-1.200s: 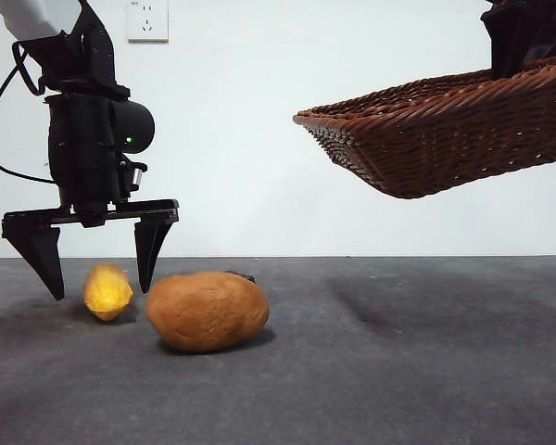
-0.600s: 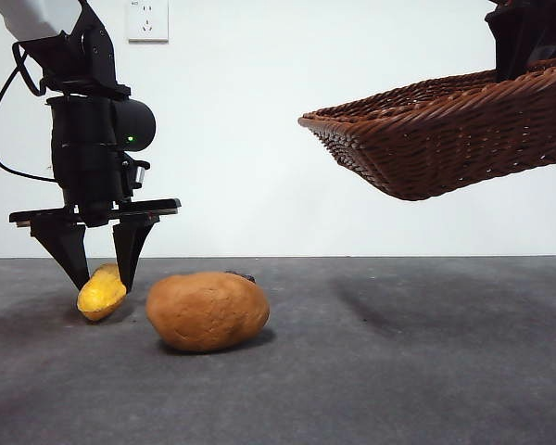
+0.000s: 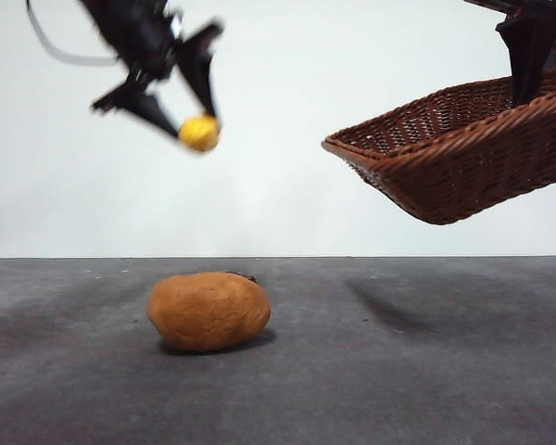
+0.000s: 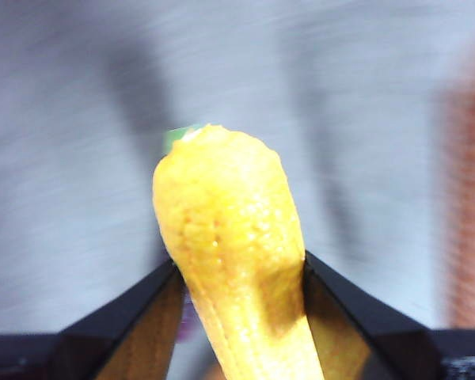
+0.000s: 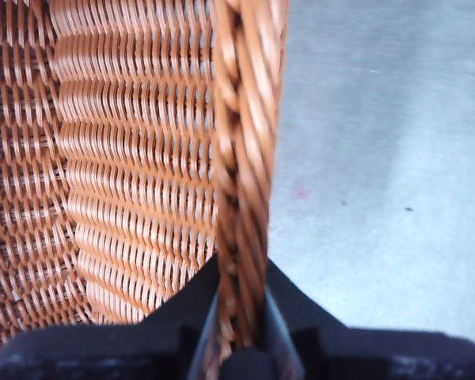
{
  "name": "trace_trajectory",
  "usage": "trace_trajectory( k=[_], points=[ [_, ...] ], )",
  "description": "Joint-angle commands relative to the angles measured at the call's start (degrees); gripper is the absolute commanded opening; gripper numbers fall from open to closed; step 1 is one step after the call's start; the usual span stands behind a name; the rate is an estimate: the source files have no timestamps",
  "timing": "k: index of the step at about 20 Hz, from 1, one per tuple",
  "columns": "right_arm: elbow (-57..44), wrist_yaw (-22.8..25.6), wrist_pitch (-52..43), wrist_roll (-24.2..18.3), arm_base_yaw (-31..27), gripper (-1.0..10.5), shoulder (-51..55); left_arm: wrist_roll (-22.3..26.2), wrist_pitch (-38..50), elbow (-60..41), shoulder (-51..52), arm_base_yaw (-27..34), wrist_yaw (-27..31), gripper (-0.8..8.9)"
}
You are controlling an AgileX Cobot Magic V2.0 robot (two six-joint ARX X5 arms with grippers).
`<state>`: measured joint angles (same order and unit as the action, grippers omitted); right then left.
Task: Help me put the vegetables on the table into the basket
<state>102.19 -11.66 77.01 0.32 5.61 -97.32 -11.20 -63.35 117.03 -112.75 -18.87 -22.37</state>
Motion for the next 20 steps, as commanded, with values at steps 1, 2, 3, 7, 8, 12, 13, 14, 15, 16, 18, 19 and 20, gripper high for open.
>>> trace_trajectory(
  k=[1,2,3,7,8,12,13,14,15,16,18,19,20],
  points=[
    [-0.11,-0.24,-0.44,2.32,0.13,-0.2,0.35,-0.11,0.79,-0.22,0.94,-4.55,-0.52,-0.12],
    [-0.11,-0.24,-0.44,2.69,0.39,-0.2,0.31,0.15,1.84,-0.22,1.11,-6.71,-0.55,-0.12],
    [-0.13,-0.28,-0.28,2.69,0.63,-0.2,0.31,0.15,2.95,-0.22,1.11,-8.87,-0.5,-0.12],
    [-0.17,1.29,1.14,2.69,1.79,-0.2,-0.02,-0.76,8.17,-0.22,0.31,-16.09,0.0,-0.12],
    [-0.28,1.2,1.55,2.69,2.03,-0.2,-0.04,-1.31,9.22,-0.22,0.24,-17.25,0.07,-0.12],
    [-0.83,-0.85,1.81,2.6,2.75,-0.2,-0.07,-2.4,10.75,-0.24,-0.72,-20.11,0.9,-0.12],
    [-1.05,-1.81,1.84,2.47,3.1,-0.2,-0.07,-2.78,10.8,-0.24,-0.87,-20.26,3.08,0.0],
    [-1.25,-2.49,1.84,2.45,3.37,-0.2,-0.07,-3.54,11.04,-0.24,-1.4,-20.35,4.94,0.01],
    [-1.36,-2.67,1.84,2.47,3.78,-0.2,-0.07,-4.31,11.43,-0.24,-1.75,-20.33,5.51,0.12],
    [-1.51,-3.02,1.86,2.47,4.28,-0.2,-0.07,-4.96,11.98,-0.24,-2.27,-20.09,5.57,0.93],
    [-2.19,-3.96,1.86,2.45,5.46,-0.2,-0.07,-5.27,12.48,-0.24,-2.69,-19.56,5.53,3.33],
    [-2.47,-3.96,1.84,2.45,6.1,-0.2,-0.07,-5.27,12.46,-0.24,-2.78,-19.41,5.84,4.45],
    [-2.75,-3.96,1.84,2.47,6.64,-0.2,-0.07,-5.29,12.44,-0.24,-2.93,-19.41,6.16,5.22]
  ],
)
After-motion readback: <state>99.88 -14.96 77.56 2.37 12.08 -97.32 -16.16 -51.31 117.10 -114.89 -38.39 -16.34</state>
